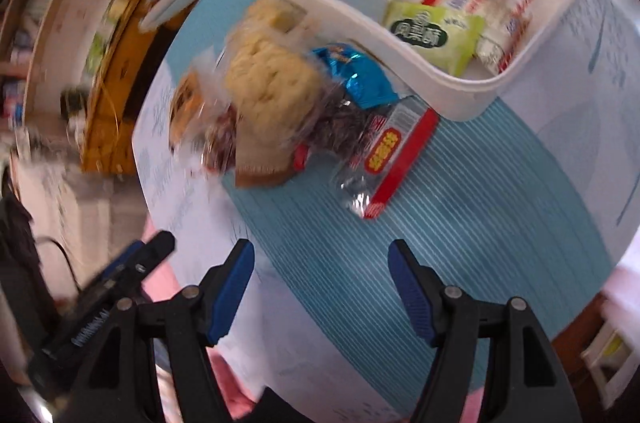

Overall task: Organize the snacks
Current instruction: 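Withdraw both open tools from the tray toward the remaining snacks, then grasp the clear nut bag with the left tool while the right tool grasps the red-yellow chocolate packet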

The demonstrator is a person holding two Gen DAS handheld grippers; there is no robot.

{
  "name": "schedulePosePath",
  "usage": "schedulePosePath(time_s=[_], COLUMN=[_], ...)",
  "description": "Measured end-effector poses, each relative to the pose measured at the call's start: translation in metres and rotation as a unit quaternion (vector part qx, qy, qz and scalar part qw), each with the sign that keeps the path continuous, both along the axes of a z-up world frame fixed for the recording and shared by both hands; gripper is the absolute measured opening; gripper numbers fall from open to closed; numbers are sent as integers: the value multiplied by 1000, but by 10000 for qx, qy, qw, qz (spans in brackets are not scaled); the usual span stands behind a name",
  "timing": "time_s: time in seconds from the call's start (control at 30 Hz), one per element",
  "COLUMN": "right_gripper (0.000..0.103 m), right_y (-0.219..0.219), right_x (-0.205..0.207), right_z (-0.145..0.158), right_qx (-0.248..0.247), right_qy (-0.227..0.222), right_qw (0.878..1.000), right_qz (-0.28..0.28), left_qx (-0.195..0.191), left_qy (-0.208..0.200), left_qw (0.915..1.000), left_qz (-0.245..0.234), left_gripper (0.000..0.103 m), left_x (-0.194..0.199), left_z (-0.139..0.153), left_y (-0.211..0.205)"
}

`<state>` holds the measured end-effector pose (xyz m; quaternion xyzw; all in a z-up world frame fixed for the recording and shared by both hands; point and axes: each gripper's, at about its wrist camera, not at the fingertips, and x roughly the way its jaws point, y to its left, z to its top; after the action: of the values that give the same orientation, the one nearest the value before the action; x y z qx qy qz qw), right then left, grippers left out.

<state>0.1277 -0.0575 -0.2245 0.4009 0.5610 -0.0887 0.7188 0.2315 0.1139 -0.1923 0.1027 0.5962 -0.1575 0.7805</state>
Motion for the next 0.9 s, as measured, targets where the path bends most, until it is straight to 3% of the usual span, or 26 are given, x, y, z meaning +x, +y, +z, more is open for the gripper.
schedulePosePath(time_s=[0.17, 0.37, 0.8, 0.9], right_gripper=[70, 70, 68, 62], right_y=[-11, -18, -5, 2], right_x=[2, 4, 33, 39], right_z=[-19, -36, -34, -32], right_qx=[173, 236, -819, -1145], right_qy=[198, 410, 292, 395], right_qw=[9978, 9945, 9941, 9912], right_qz=[-614, -935, -644, -534], left_qx=[19, 55, -180, -260], left_qy=[-65, -251, -304, -299], left_qw=[10000, 9996, 9992, 9991], left_qz=[-46, -150, -204, -156], left_gripper=[77, 77, 77, 68], left_x=[20, 34, 53, 57], left_z=[-22, -39, -67, -70], left_y=[-5, -10, -23, -22])
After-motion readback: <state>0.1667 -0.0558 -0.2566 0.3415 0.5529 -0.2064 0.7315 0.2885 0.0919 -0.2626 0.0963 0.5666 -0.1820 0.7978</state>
